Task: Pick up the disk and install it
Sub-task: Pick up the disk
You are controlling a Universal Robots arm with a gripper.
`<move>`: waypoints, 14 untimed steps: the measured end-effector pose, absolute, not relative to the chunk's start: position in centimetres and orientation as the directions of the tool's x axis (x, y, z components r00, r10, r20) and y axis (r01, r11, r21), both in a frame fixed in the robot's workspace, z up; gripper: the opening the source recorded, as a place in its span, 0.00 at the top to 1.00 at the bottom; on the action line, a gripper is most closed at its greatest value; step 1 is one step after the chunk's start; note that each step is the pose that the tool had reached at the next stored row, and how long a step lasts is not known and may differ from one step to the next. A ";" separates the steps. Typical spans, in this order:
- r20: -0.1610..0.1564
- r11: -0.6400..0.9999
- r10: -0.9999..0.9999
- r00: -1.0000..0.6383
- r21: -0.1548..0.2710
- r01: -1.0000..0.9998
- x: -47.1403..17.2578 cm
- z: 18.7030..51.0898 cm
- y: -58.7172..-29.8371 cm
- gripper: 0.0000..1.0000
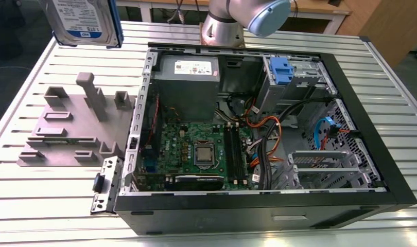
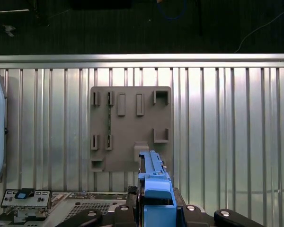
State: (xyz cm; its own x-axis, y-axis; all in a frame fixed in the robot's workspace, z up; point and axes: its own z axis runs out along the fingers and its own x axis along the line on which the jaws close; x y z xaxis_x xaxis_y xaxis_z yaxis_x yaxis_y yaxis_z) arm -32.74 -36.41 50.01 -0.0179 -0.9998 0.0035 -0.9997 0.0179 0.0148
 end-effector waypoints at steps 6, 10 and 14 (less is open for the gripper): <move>0.003 0.018 -1.000 -0.018 0.015 -1.000 -32.7 50.0 -36.4 0.64; 0.003 0.018 -1.000 -0.018 0.015 -1.000 -32.6 50.0 -36.4 0.64; 0.003 0.018 -1.000 -0.018 0.015 -1.000 -32.6 50.0 -36.5 0.64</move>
State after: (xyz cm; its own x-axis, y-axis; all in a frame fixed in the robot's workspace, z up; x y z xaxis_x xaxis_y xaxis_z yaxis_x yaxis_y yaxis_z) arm -32.56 -36.45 50.01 -0.0178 -0.9998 0.0034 -0.9997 0.0178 0.0148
